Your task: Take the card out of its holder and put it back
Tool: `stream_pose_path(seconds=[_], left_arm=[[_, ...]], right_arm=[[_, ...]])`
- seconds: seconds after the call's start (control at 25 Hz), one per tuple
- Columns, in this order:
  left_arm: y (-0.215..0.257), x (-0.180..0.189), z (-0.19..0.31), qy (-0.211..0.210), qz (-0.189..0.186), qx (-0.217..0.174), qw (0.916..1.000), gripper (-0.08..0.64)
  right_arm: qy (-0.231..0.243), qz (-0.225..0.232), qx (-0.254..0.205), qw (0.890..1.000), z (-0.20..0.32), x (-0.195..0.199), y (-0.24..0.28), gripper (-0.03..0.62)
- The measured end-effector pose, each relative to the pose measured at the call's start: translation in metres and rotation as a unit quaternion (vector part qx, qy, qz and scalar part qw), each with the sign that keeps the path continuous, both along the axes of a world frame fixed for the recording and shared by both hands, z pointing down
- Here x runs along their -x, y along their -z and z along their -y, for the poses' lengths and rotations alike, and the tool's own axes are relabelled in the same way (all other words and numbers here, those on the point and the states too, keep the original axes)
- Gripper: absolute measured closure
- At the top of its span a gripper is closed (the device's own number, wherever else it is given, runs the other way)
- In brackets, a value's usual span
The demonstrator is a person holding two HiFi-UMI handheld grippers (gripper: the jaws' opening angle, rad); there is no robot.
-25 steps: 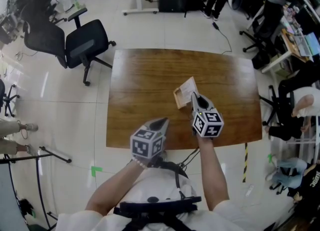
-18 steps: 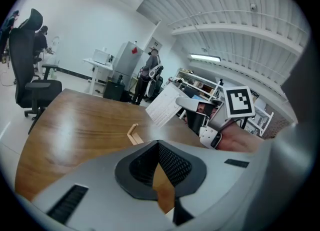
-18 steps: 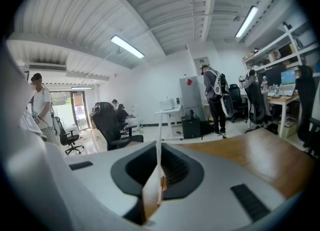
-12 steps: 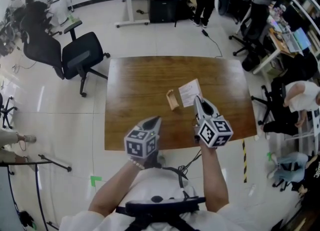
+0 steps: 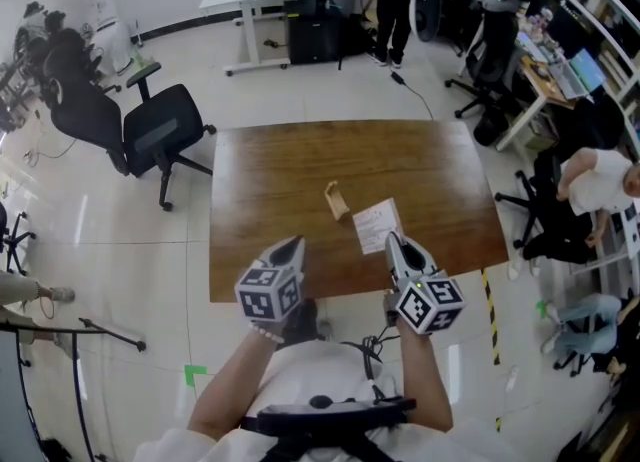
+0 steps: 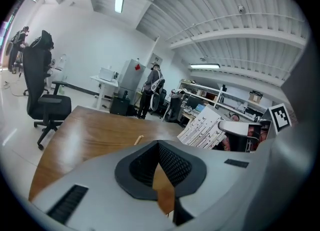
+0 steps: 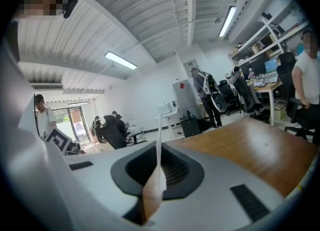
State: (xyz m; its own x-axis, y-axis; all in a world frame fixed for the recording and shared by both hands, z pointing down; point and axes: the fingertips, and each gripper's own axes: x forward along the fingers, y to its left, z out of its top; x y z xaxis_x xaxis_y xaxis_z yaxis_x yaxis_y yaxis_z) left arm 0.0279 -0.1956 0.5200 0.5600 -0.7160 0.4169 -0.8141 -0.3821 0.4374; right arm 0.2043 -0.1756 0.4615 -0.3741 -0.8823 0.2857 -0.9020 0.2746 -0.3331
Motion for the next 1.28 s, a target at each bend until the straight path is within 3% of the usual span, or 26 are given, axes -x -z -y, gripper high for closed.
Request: stream_pose_path(seconds=[0.52, 1.28], left_arm=[[0.001, -0.018, -0.029, -0.016, 0.023, -0.009, 0.9996, 0.565], [0.003, -0.025, -0.027, -0.031, 0.026, -0.017, 0.999, 0.563]], right_arm=[[-0.003, 0.015, 0.013, 1.0, -0.033, -0.007, -0.009, 0.568], [0.002, 0.02, 0.012, 1.0, -0.026, -0.007, -0.008, 0.568]])
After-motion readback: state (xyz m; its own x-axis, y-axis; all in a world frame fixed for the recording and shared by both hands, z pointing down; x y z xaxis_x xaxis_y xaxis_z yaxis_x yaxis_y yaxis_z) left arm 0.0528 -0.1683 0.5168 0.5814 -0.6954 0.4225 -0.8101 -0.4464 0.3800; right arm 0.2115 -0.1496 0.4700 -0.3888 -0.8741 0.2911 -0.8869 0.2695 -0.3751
